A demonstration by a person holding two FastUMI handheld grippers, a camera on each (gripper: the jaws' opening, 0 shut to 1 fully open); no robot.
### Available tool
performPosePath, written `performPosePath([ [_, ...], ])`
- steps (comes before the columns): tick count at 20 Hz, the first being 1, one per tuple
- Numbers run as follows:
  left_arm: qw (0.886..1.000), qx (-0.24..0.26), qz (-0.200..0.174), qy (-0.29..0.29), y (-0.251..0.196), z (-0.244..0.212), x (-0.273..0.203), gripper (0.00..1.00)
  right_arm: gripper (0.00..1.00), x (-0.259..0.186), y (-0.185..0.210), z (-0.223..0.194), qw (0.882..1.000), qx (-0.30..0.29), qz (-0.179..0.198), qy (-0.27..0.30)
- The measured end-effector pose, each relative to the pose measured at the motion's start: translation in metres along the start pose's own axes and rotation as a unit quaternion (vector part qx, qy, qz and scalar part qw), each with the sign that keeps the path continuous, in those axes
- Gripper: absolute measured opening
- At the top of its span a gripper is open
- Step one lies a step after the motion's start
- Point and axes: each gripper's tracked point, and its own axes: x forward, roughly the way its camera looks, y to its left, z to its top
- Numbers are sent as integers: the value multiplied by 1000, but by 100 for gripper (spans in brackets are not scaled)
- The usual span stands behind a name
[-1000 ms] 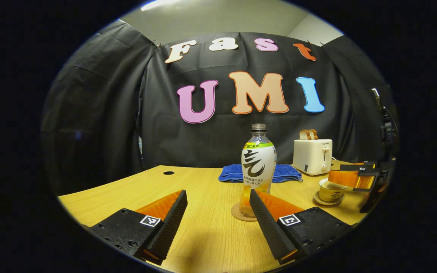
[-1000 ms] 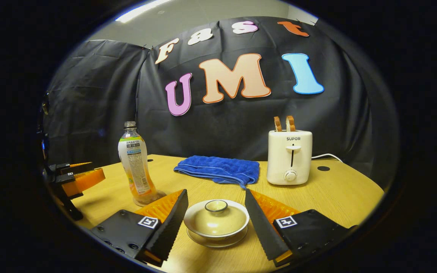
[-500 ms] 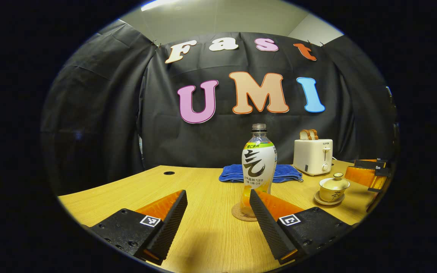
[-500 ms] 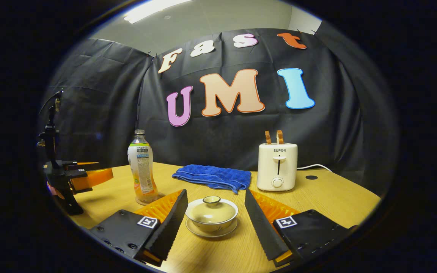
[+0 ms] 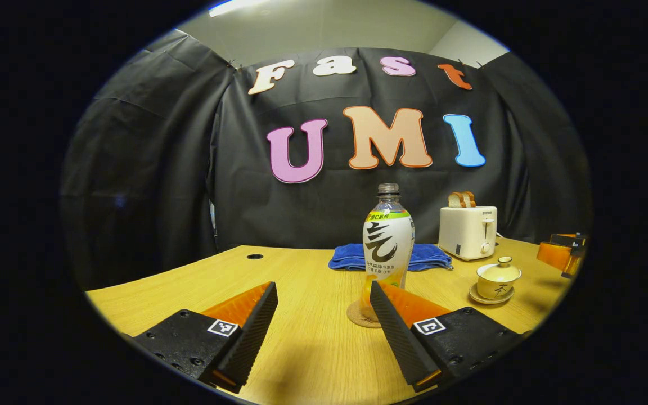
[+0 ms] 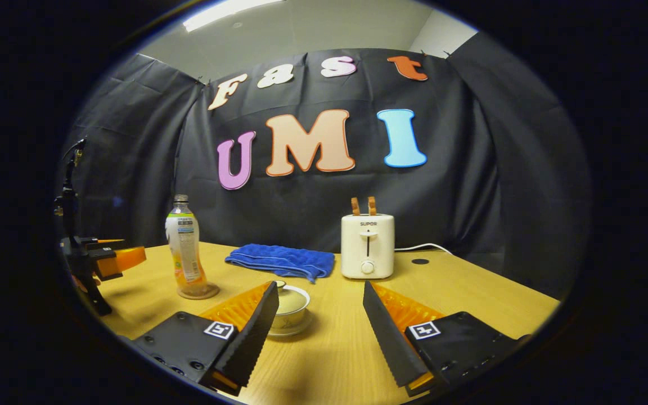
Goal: Open the teacup lid with one hand, grasp the water bottle and pour water into the teacup with the other hand; after pouring, place the water bottle on the coaster and then close the teacup lid.
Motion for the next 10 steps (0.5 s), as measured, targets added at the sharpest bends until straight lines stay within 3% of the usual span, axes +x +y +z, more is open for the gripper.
performPosePath([
  [1, 1000, 0, 2, 0, 0, -1, 0, 96, 93, -2, -5, 0, 1000, -1, -10, 0],
  [3, 1000, 0, 5, 0, 1, -1, -1, 96, 98, -6, -17, 1, 999, -2, -38, -1],
  [6, 1000, 0, 13, 1, 5, -1, -3, 99, 93, -12, -33, 2, 997, -3, -77, -4],
  [10, 999, 2, 43, 0, 17, 0, -5, 97, 93, -13, -36, 2, 996, -4, -89, -4],
])
